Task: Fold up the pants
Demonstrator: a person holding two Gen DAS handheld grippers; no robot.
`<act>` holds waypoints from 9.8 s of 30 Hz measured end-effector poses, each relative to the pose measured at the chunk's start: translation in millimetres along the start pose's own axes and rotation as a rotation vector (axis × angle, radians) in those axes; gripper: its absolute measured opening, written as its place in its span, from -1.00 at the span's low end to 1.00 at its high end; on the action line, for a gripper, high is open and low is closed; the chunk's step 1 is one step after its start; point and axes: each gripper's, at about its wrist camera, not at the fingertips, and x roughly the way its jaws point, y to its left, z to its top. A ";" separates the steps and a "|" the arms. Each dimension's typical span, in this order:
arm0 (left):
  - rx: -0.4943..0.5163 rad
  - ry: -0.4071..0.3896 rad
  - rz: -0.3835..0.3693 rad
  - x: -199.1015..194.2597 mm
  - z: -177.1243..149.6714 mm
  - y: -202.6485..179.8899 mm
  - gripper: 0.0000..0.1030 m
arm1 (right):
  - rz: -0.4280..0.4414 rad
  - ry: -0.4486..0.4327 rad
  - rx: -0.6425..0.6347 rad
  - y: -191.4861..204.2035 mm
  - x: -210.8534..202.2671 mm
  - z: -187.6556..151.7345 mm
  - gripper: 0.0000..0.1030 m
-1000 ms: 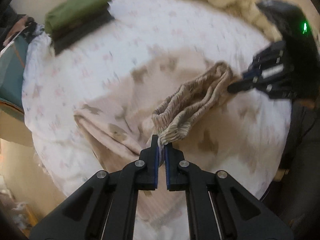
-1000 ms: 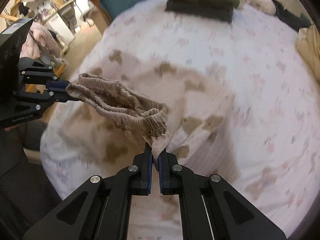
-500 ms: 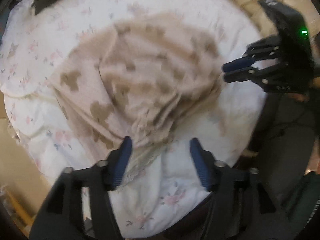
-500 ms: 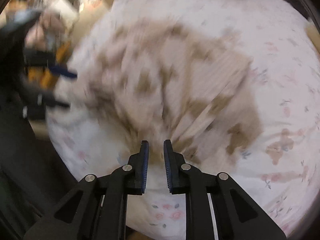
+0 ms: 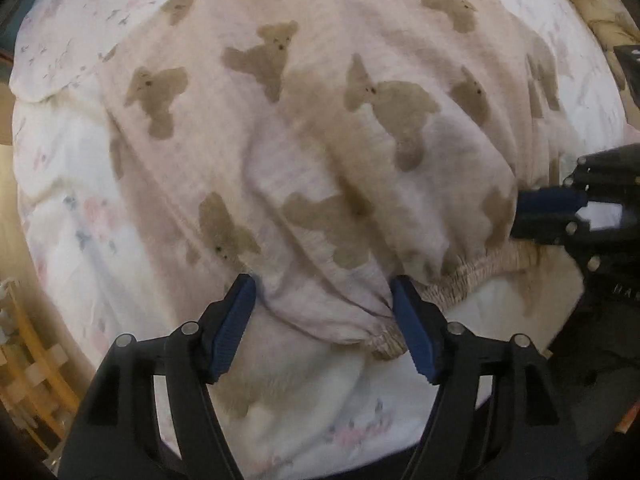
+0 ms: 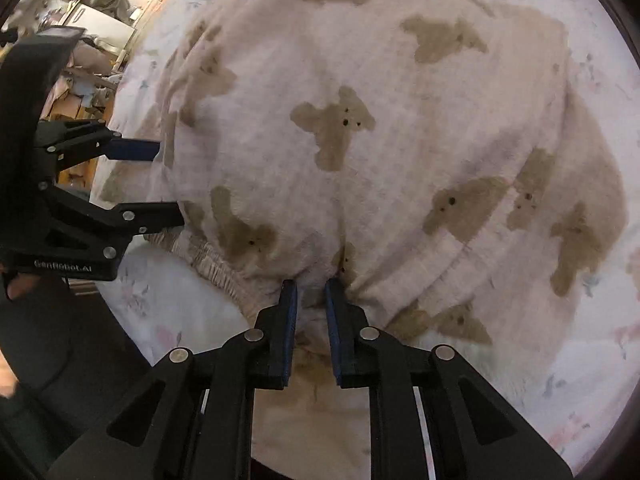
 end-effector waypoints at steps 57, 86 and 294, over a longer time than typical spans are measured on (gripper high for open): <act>-0.266 -0.193 -0.016 -63.8 -17.1 63.0 0.56 | 0.005 -0.170 0.320 -44.7 -49.9 14.5 -0.74; -0.249 -0.224 -0.066 -33.0 112.4 128.4 -0.93 | -0.007 -0.200 0.203 -153.7 -42.2 131.8 -0.89; -0.423 -0.974 0.205 -216.9 -33.9 16.9 0.99 | -0.354 -0.943 0.124 53.2 -236.8 -4.1 1.00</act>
